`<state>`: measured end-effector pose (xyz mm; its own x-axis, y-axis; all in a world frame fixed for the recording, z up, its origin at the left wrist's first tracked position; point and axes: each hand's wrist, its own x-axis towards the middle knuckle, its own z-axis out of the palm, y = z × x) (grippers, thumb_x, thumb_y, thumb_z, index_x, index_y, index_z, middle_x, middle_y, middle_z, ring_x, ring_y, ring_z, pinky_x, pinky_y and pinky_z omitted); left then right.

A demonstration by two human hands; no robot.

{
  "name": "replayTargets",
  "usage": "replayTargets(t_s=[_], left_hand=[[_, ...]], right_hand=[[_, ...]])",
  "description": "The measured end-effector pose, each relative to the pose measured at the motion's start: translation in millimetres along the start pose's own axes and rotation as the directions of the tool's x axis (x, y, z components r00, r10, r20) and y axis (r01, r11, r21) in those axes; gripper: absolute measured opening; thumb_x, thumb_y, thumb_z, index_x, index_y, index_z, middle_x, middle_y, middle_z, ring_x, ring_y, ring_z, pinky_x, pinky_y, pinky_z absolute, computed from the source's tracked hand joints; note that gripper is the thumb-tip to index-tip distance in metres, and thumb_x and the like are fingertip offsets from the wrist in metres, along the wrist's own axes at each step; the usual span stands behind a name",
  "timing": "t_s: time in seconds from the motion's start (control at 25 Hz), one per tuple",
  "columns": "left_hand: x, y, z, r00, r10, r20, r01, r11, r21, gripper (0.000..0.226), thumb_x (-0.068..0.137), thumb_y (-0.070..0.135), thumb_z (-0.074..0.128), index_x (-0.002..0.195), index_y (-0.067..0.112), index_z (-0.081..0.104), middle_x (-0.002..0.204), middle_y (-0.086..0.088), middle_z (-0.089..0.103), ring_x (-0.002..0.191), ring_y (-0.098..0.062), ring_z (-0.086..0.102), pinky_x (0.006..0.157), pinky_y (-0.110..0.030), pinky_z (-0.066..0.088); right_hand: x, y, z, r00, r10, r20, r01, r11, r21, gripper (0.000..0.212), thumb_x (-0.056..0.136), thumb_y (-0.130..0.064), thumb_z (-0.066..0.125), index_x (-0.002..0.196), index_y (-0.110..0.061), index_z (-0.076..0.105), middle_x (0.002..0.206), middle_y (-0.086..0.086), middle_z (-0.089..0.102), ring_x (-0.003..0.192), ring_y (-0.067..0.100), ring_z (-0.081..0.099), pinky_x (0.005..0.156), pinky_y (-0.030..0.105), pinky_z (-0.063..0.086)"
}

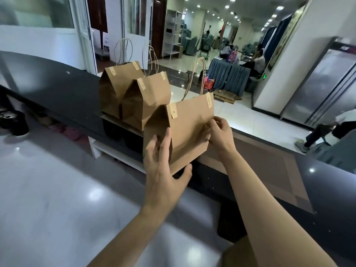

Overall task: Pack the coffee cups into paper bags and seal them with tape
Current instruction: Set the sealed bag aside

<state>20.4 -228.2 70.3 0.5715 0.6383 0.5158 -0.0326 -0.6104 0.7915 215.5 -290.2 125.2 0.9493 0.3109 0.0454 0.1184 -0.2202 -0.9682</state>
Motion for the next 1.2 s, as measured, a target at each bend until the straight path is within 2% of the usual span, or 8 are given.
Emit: replayTargets(t_s=[0.12, 0.24, 0.44, 0.84, 0.92, 1.2], left_hand=[[16.0, -2.8, 18.5, 1.000, -0.011, -0.003, 0.011, 0.999, 0.042, 0.100, 0.084, 0.028, 0.078, 0.160, 0.044, 0.015, 0.165, 0.001, 0.010, 0.151, -0.021, 0.016, 0.113, -0.031, 0.029], [33.6, -11.7, 35.1, 1.000, 0.005, 0.006, -0.006, 0.994, 0.110, 0.100, 0.085, 0.029, 0.076, 0.160, 0.044, 0.011, 0.167, 0.003, 0.005, 0.147, -0.017, 0.015, 0.114, -0.030, 0.023], [58.0, -34.6, 54.2, 0.998, -0.051, 0.048, 0.044, 0.991, 0.129, 0.100, 0.087, 0.032, 0.073, 0.159, 0.047, 0.005, 0.167, 0.007, 0.005, 0.146, -0.018, 0.016, 0.115, -0.029, 0.017], [98.2, -65.6, 77.7, 0.999, -0.048, 0.024, 0.043, 0.979, 0.201, 0.100, 0.086, 0.030, 0.074, 0.162, 0.037, 0.009, 0.167, -0.001, 0.010, 0.145, -0.025, 0.022, 0.116, -0.033, 0.019], [104.2, -70.7, 78.6, 0.999, -0.049, 0.021, 0.044, 0.977, 0.207, 0.100, 0.086, 0.030, 0.074, 0.162, 0.037, 0.009, 0.167, -0.001, 0.010, 0.146, -0.026, 0.021, 0.116, -0.034, 0.020], [117.1, -73.9, 87.1, 0.998, -0.062, 0.015, 0.058, 0.980, 0.191, 0.101, 0.085, 0.028, 0.075, 0.162, 0.035, 0.011, 0.167, -0.002, 0.010, 0.148, -0.026, 0.019, 0.116, -0.032, 0.018]], right_hand=[[31.8, 2.6, 6.1, 0.999, 0.032, 0.016, -0.032, 0.999, 0.022, 0.043, 0.097, -0.030, 0.055, 0.139, -0.021, 0.055, 0.123, 0.000, 0.067, 0.114, 0.020, 0.063, 0.103, 0.049, 0.054], [59.7, 0.3, 14.5, 0.996, 0.072, 0.046, -0.074, 0.995, 0.063, 0.037, 0.102, -0.027, 0.050, 0.137, -0.026, 0.057, 0.103, -0.006, 0.065, 0.098, 0.016, 0.062, 0.093, 0.046, 0.055], [97.1, 1.7, 32.8, 0.988, 0.117, 0.104, -0.120, 0.993, 0.020, 0.035, 0.103, -0.029, 0.048, 0.137, -0.032, 0.055, 0.103, -0.010, 0.061, 0.121, 0.026, 0.059, 0.097, 0.057, 0.054], [147.8, 15.0, 61.3, 0.978, 0.107, 0.177, -0.111, 0.994, 0.013, 0.046, 0.103, -0.038, 0.048, 0.150, -0.035, 0.044, 0.105, -0.018, 0.057, 0.113, 0.018, 0.057, 0.092, 0.048, 0.057], [153.4, 16.8, 66.8, 0.976, 0.096, 0.194, -0.101, 0.995, 0.013, 0.050, 0.104, -0.038, 0.049, 0.152, -0.034, 0.041, 0.104, -0.019, 0.056, 0.111, 0.016, 0.058, 0.094, 0.049, 0.057], [170.3, 20.8, 77.2, 0.967, 0.080, 0.241, -0.087, 0.996, 0.019, 0.052, 0.105, -0.032, 0.045, 0.155, -0.032, 0.035, 0.109, -0.021, 0.055, 0.122, 0.018, 0.054, 0.104, 0.051, 0.051]])
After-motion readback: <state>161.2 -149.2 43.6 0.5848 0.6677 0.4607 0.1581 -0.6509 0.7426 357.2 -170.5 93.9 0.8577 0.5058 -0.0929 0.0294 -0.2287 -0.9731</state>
